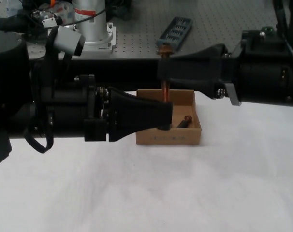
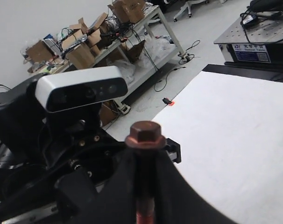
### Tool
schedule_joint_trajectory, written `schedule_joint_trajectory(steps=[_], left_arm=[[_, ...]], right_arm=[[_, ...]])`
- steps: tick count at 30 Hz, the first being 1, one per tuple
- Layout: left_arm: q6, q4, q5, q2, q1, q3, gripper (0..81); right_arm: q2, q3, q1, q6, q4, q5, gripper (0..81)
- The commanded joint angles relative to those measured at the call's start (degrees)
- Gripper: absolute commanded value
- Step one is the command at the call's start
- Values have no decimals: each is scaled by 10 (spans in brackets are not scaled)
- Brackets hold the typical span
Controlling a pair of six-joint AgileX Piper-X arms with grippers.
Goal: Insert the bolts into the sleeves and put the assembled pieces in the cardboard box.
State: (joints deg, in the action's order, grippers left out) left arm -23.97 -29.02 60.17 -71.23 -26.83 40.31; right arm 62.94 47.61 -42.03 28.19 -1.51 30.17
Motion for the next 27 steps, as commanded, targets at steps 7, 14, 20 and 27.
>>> schedule_joint_trajectory(steps=[7,14,20,27], left_arm=[[0,-28,-42,2,10,9,6],[0,-28,-42,2,10,9,6],[0,-28,-42,2,10,9,6],[0,-40,-41,2,10,9,6]], right_arm=[[-36,2,-8,-23,-102,43,16],[-37,2,-8,-25,-117,43,16],[-37,2,-8,-25,-123,38,2],[-37,2,-8,-12,-132,-15,517]])
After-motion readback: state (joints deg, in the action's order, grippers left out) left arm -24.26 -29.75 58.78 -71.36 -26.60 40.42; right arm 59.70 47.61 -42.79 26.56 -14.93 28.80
